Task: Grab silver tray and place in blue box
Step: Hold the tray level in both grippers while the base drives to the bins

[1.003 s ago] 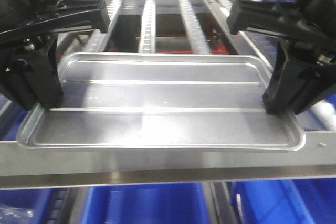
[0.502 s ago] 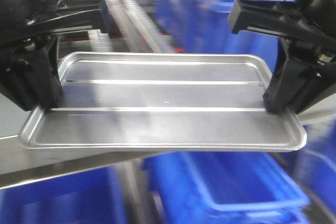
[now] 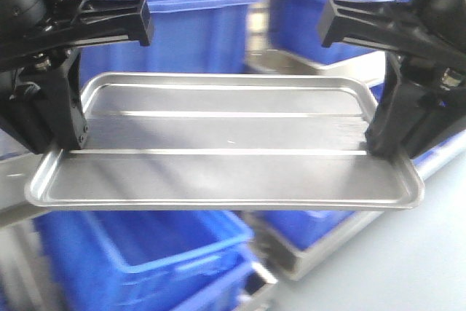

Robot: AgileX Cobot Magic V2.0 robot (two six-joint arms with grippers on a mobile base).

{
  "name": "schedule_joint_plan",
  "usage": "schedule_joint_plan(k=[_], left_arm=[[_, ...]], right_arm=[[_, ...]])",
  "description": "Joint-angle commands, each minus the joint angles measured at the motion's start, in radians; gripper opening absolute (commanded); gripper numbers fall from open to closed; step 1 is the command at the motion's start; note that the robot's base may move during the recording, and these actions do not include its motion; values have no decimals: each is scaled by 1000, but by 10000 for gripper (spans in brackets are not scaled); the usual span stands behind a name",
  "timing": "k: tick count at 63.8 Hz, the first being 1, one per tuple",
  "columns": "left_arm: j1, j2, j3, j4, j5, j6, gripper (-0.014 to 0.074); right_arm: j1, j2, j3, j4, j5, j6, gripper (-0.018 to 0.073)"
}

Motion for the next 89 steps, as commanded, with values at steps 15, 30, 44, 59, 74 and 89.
schedule_joint_plan(k=[15,30,44,59,74,89], left_arm=[[-6,-34,-25,15,-21,-10,-15],[-6,-34,-25,15,-21,-10,-15],[-6,-34,-25,15,-21,-10,-15],[-6,-34,-25,15,-21,-10,-15],[-6,-34,-25,15,-21,-10,-15],[-6,-34,-25,15,-21,-10,-15]], right_arm=[[-4,-28,-26,-21,-38,0,57],[-4,-28,-26,-21,-37,0,57],[-4,-28,-26,-21,-37,0,57],[-4,-28,-26,-21,-37,0,57],[-4,-28,-26,-21,-37,0,57],[-4,-28,-26,-21,-37,0,57]])
